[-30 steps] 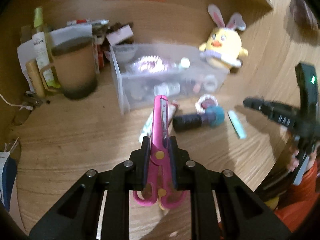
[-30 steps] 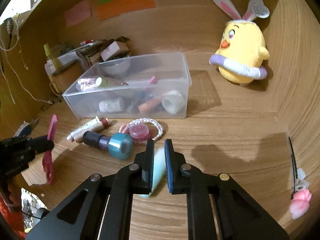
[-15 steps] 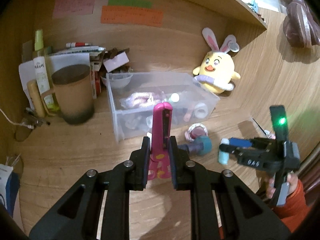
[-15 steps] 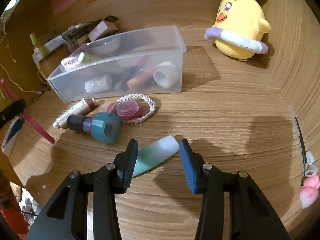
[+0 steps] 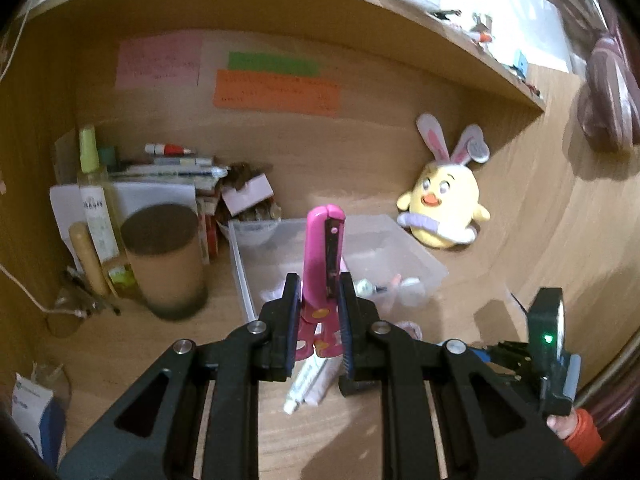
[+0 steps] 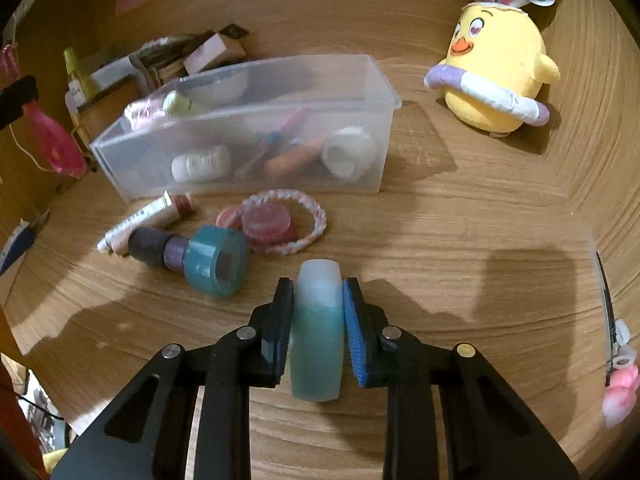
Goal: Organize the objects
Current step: 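Carry the scissors and mint tube over the clear box and open both tools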
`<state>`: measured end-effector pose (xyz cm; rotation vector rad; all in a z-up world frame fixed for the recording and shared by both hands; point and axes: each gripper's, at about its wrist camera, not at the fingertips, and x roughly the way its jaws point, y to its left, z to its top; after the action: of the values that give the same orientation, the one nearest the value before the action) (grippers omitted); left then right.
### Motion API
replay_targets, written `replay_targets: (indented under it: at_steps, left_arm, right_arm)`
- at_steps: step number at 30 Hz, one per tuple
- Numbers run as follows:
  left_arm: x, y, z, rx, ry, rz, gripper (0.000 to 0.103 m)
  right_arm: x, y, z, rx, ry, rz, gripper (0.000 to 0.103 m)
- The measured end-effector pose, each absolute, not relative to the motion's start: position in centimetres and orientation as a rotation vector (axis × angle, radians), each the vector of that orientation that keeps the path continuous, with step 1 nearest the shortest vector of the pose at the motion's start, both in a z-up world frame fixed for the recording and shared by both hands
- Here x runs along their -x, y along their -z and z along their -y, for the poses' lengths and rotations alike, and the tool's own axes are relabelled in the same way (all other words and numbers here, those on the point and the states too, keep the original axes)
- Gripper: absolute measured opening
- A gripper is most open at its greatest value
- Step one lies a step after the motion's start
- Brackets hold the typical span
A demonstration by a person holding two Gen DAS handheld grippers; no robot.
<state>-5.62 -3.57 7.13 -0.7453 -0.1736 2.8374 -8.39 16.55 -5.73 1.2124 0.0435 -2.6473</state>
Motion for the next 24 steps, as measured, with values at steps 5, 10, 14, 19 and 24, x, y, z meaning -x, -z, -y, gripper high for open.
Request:
replay_targets:
  at_steps: [5, 10, 14, 19, 24]
  left_arm:
    - [7.5, -8.6, 4.1, 0.726, -2.875, 0.178, 0.017]
    - [9.7, -9.4, 4.3, 0.728, -2.9, 0.187, 0.017]
    - [11.2, -9.5, 4.0, 0.697, -2.96, 0.145, 0.017]
    - [13.9, -8.2, 3.5, 0.763, -2.961, 0.139, 0.017]
    - [15.8, -5.6, 3.1, 0.885, -2.918, 0.14, 0.017]
  right_arm:
    - [9.0, 2.5, -17.2, -1.093, 2.676, -0.016, 0.023]
    - [9.9, -1.2, -17.5, -0.954, 2.705, 0.0, 0.023]
    - [10.9, -3.4, -17.0, -0.868, 2.717, -0.021, 0.023]
    - [13.3, -4.4, -15.7, -0.855, 2.678, -0.046, 0.023]
    - [16.2, -3.5, -14.2, -0.92, 2.622, -0.067, 0.023]
